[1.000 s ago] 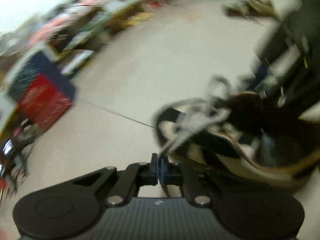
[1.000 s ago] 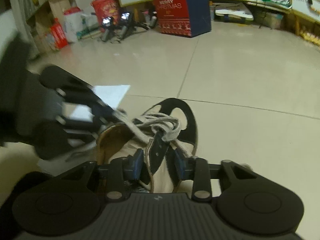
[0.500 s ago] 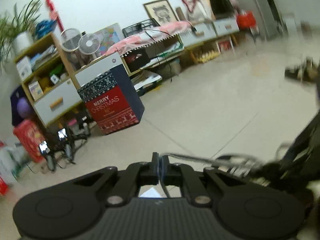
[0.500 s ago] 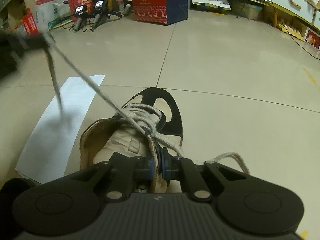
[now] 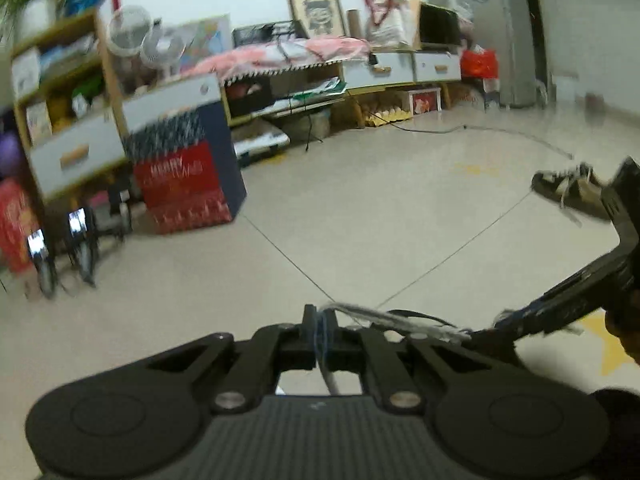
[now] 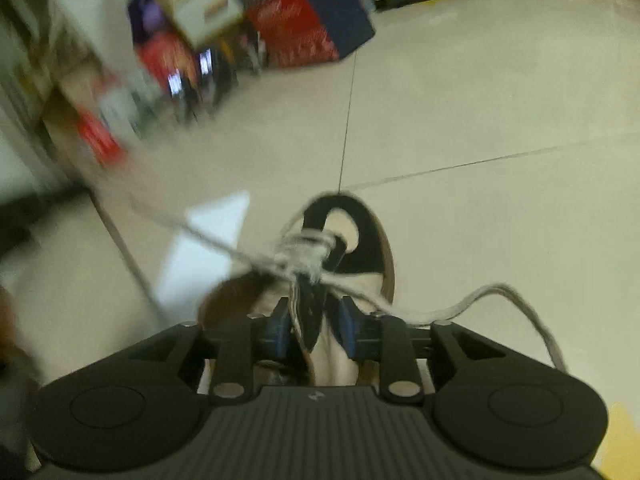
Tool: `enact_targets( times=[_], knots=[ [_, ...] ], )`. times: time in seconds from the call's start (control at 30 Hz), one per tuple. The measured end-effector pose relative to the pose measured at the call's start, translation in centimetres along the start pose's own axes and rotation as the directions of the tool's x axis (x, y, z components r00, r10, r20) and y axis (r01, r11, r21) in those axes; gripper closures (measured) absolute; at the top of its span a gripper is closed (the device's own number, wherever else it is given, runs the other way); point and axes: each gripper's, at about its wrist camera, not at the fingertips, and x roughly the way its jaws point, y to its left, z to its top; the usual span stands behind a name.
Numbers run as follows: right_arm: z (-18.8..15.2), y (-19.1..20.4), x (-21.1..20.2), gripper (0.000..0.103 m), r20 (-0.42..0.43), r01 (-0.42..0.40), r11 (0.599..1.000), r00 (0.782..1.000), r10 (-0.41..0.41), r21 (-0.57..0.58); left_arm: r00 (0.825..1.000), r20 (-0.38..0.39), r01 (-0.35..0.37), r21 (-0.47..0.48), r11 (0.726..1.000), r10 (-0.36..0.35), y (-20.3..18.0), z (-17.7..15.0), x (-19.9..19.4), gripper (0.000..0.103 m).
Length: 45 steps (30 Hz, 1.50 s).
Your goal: Lace up shoes with both hands
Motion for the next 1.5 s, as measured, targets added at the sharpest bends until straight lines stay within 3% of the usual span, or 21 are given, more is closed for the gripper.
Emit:
enact_targets(
  times=[0.17, 0.23, 0.33, 0.37, 0.43, 0.53, 0.7, 0.77, 0.83, 0.87, 0.93, 0.97, 1.03, 1.1, 1.17, 1.33, 1.5],
  knots=[
    [0.3, -0.5, -0.8, 0.059, 0.016, -0.049, 0.99, 0.999, 0.052, -0.135, 1.0, 0.018, 0.009, 0.063, 0.998, -0.01, -0.9, -0.5, 0.0, 0.1],
    [0.8, -1.5, -1.1, 0.059, 0.037, -0.121, 0.99, 0.992, 0.124, -0.072, 1.0, 0.011, 0.005, 0.057, 0.998, -0.005, -0.7, -0.6, 0.0, 0.1],
    [1.3, -4.2, -1.4, 0.058, 0.082, -0.161, 0.985, 0.984, 0.156, 0.06, 1.0, -0.012, 0.007, 0.036, 0.999, -0.006, -0.4, -1.0, 0.1, 0.1],
    [1.3, -4.2, -1.0, 0.058, 0.053, -0.124, 0.992, 0.991, 0.123, 0.016, 1.0, -0.018, 0.011, 0.033, 0.999, -0.011, -0.4, -1.1, 0.2, 0.1],
    [1.1, -3.2, 0.5, 0.06, -0.04, -0.008, 0.984, 0.999, 0.0, -0.177, 1.0, -0.016, 0.02, 0.05, 0.999, -0.019, -0.7, -1.3, 0.2, 0.1],
    [0.3, -0.7, 2.4, 0.063, -0.093, 0.05, 0.878, 0.99, -0.107, -0.475, 0.999, -0.013, 0.044, 0.066, 0.997, -0.043, -1.1, -1.3, 0.2, 0.1],
    [-0.1, 2.2, 5.9, 0.065, -0.105, 0.074, 0.614, 0.962, -0.251, -0.786, 0.996, -0.042, 0.081, 0.1, 0.992, -0.077, -1.9, -1.8, 0.5, 0.1],
    [-0.2, 2.8, 7.0, 0.072, -0.135, 0.039, 0.554, 0.953, -0.271, -0.832, 0.996, -0.047, 0.086, 0.101, 0.991, -0.081, -1.9, -1.9, 0.5, 0.1],
    [-0.4, 3.2, 7.5, 0.099, -0.154, 0.005, 0.505, 0.949, -0.274, -0.863, 0.996, -0.05, 0.084, 0.1, 0.991, -0.079, -1.8, -2.0, 0.6, 0.1],
    [-0.3, 3.0, 7.4, 0.101, -0.132, 0.028, 0.513, 0.953, -0.272, -0.858, 0.997, -0.047, 0.072, 0.1, 0.992, -0.068, -1.8, -2.0, 0.5, 0.1],
    [0.9, 2.0, 6.8, 0.101, -0.034, 0.166, 0.59, 0.949, -0.313, -0.79, 0.998, -0.042, 0.047, 0.094, 0.995, -0.043, -1.5, -2.1, 0.3, 0.1],
    [1.7, 1.2, 6.6, 0.101, 0.02, 0.256, 0.633, 0.935, -0.355, -0.731, 0.999, -0.041, 0.034, 0.087, 0.996, -0.03, -1.2, -2.1, 0.2, 0.1],
    [2.4, 0.3, 6.6, 0.102, 0.058, 0.334, 0.68, 0.917, -0.395, -0.653, 0.998, -0.049, 0.035, 0.077, 0.996, -0.031, -0.7, -2.4, -0.1, 0.1],
    [3.0, -0.3, 6.7, 0.102, 0.078, 0.384, 0.713, 0.903, -0.423, -0.586, 0.997, -0.066, 0.045, 0.08, 0.996, -0.04, -0.4, -2.8, -0.4, 0.1],
    [2.8, 0.8, 6.8, 0.102, 0.138, 0.431, 0.689, 0.888, -0.439, -0.583, 0.993, -0.118, 0.018, 0.123, 0.992, -0.003, -0.7, -3.6, -0.1, 0.1],
    [4.0, 2.4, 3.8, 0.102, 0.271, 0.473, 0.763, 0.88, -0.389, -0.44, 0.982, -0.187, 0.029, 0.133, 0.991, -0.004, -0.7, -5.6, 0.3, 0.1],
    [3.6, 2.8, 2.1, 0.102, 0.353, 0.395, 0.818, 0.9, -0.254, -0.418, 0.976, -0.217, 0.05, 0.138, 0.989, -0.019, 0.0, -6.0, 0.7, 0.098]
  ],
)
